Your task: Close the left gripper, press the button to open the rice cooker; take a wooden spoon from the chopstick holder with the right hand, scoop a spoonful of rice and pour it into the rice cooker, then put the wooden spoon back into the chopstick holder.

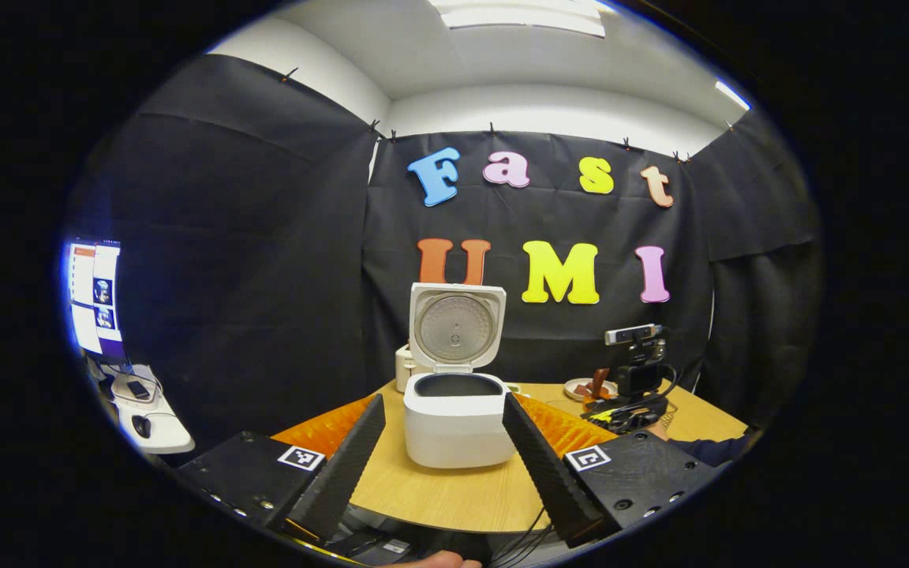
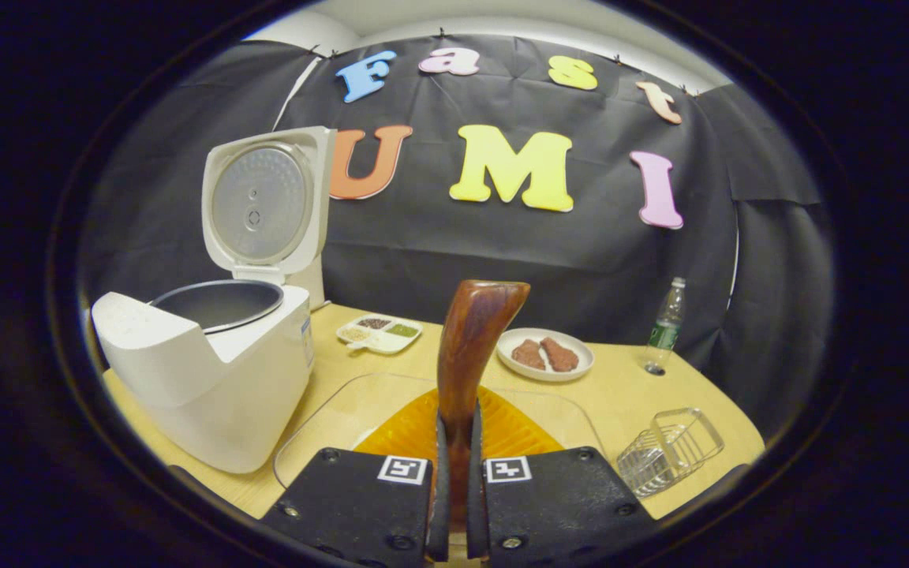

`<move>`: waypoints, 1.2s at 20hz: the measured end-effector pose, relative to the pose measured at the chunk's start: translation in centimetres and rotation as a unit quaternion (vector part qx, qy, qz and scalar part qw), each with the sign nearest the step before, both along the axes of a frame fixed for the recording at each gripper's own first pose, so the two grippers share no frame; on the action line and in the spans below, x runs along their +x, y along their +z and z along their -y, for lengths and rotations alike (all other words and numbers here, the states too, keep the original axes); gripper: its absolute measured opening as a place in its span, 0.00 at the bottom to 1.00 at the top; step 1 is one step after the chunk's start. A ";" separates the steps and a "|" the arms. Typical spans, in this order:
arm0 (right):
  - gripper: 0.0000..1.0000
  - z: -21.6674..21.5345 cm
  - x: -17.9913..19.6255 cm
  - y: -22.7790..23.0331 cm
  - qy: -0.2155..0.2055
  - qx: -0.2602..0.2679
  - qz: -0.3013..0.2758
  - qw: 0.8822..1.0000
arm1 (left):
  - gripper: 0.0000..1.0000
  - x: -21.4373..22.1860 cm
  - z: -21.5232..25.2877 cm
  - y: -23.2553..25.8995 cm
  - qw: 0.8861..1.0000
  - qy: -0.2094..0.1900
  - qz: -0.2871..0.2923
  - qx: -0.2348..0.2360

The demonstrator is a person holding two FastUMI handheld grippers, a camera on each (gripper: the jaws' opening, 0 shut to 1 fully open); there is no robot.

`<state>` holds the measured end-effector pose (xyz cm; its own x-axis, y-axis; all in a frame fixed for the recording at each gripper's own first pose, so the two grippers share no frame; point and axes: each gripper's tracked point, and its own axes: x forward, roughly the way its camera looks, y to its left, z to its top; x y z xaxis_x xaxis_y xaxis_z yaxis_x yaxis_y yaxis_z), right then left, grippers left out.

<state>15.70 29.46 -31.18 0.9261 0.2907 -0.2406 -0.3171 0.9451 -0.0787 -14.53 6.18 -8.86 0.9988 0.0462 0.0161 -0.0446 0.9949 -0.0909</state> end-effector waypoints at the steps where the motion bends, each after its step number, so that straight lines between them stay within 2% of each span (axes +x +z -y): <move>1: 0.14 -0.3 -0.2 -0.6 -0.001 0.008 -0.012 1.000 | 0.94 -0.1 0.0 -0.1 1.000 -0.004 0.000 -0.006; 3: 0.14 -0.5 -0.3 -0.6 -0.009 0.010 -0.004 1.000 | 0.94 -0.1 -0.3 -0.1 1.000 -0.002 0.002 -0.006; 6: 0.14 -2.1 -1.4 -0.8 0.009 0.024 -0.019 0.999 | 0.94 -0.1 -0.3 -0.5 1.000 -0.001 0.000 0.000; 10: 0.14 -3.9 -2.2 -0.8 0.042 0.071 -0.045 0.996 | 0.94 0.0 -0.2 -1.1 1.000 -0.002 -0.010 0.011; 12: 0.13 -3.7 -2.2 -0.7 0.046 0.098 -0.061 0.992 | 0.94 0.0 -0.3 -1.0 1.000 -0.001 -0.008 0.013; 15: 0.12 -3.6 -2.2 -0.5 0.054 0.180 -0.101 0.977 | 0.94 -0.2 -0.7 -0.8 1.000 0.002 -0.005 0.010; 20: 0.11 -1.8 -1.5 0.3 0.034 0.297 -0.162 0.940 | 0.94 -0.3 -1.0 -0.8 1.000 0.005 -0.005 0.005; 22: 0.11 -0.8 -1.0 1.1 0.028 0.334 -0.172 0.927 | 0.94 -0.3 -0.7 -0.9 1.000 0.002 -0.008 0.009; 23: 0.13 -0.2 -0.8 1.4 0.022 0.342 -0.172 0.924 | 0.94 -0.3 -0.7 -0.9 1.000 0.002 -0.008 0.012; 24: 0.11 0.6 -0.4 1.8 0.015 0.349 -0.168 0.922 | 0.94 -0.3 -0.5 -0.9 1.000 -0.001 -0.008 0.014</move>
